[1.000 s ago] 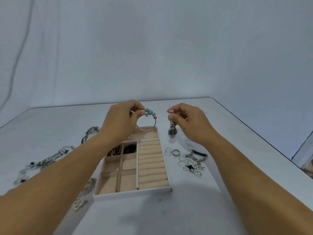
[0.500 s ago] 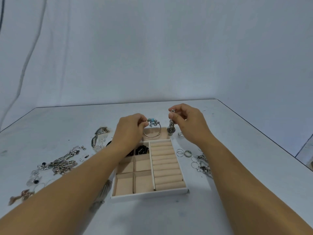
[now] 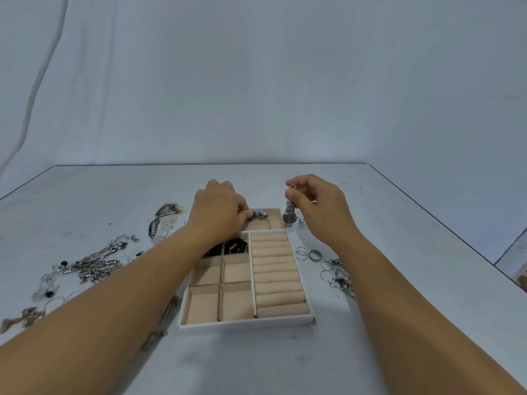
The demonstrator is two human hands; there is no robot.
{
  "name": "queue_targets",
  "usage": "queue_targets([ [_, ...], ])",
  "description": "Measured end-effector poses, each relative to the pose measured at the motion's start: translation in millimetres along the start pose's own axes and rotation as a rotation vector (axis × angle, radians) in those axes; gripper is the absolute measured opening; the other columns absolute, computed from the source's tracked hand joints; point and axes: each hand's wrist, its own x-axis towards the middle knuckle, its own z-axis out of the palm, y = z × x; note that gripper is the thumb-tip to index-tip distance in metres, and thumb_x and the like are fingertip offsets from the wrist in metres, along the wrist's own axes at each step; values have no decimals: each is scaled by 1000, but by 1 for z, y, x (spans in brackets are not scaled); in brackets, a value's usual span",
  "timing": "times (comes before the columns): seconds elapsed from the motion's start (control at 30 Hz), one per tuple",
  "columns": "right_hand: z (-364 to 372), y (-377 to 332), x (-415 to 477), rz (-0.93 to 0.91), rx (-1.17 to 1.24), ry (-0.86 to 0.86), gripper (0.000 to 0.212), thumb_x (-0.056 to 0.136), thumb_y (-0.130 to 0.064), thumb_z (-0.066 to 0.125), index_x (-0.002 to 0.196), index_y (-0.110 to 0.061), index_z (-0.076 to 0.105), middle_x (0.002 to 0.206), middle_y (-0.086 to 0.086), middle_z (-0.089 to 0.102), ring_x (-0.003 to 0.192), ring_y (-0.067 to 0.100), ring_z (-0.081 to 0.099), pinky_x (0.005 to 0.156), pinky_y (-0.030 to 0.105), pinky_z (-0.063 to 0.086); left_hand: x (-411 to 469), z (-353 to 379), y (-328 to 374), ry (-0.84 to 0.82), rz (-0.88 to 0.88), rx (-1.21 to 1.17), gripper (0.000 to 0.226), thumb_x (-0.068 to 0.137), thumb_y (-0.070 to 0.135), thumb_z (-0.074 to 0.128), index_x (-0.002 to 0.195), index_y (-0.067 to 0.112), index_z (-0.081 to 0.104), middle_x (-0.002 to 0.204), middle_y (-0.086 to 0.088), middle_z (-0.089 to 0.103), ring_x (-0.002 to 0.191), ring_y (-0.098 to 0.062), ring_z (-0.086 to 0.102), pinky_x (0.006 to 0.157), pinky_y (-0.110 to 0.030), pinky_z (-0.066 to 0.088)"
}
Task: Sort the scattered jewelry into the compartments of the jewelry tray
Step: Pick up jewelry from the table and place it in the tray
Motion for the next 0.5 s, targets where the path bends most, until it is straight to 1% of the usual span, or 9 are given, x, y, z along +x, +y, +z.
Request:
queue_targets([
  [0.13,2,-2,0,-6,6,-5,10,89,-26,64,99,-29,66,85,-8,69,83,6,65,78,22,53,-3,-12,-2,-88,101,132,32,95,46,42,106,34,70,108,4,54,106,-21,38,85,-36,32],
  [0.2,4,-4,1,-8,21,-12,11,89,-25,64,99,-28,66,85,-7,69,82,5,66,77,20,52,-10,-18,-5,-105,133,153,33,97,43,38,115,37,65,114,4,54,110,-21,37,88,-37,31],
  [0.3,9,-9,3,-20,54,-29,11,89,-22,64,99,-27,66,84,-5,69,80,6,66,77,20,54,-25,-26,-16,-91,105,81,42,96,47,34,129,31,54,123,4,53,118,-20,39,92,-38,33],
  [0.4,15,-14,7,-42,62,-69,10,89,-22,64,97,-27,66,84,-4,69,78,6,65,75,19,54,-49,-36,-29,-70,78,-2,66,85,64,22,132,29,51,126,5,53,119,-18,43,96,-39,38],
  [0.43,18,-15,8,-47,56,-85,9,89,-22,64,97,-27,66,84,-4,70,78,7,65,74,17,54,-58,-39,-31,-66,78,-22,71,82,67,18,132,28,50,126,5,52,119,-17,44,97,-39,39],
  [0.5,23,-18,10,-52,34,-118,10,89,-22,64,97,-27,66,86,-3,70,80,9,65,72,14,52,-75,-42,-33,-66,77,-59,74,81,69,17,133,28,49,129,5,51,121,-15,44,100,-39,40],
])
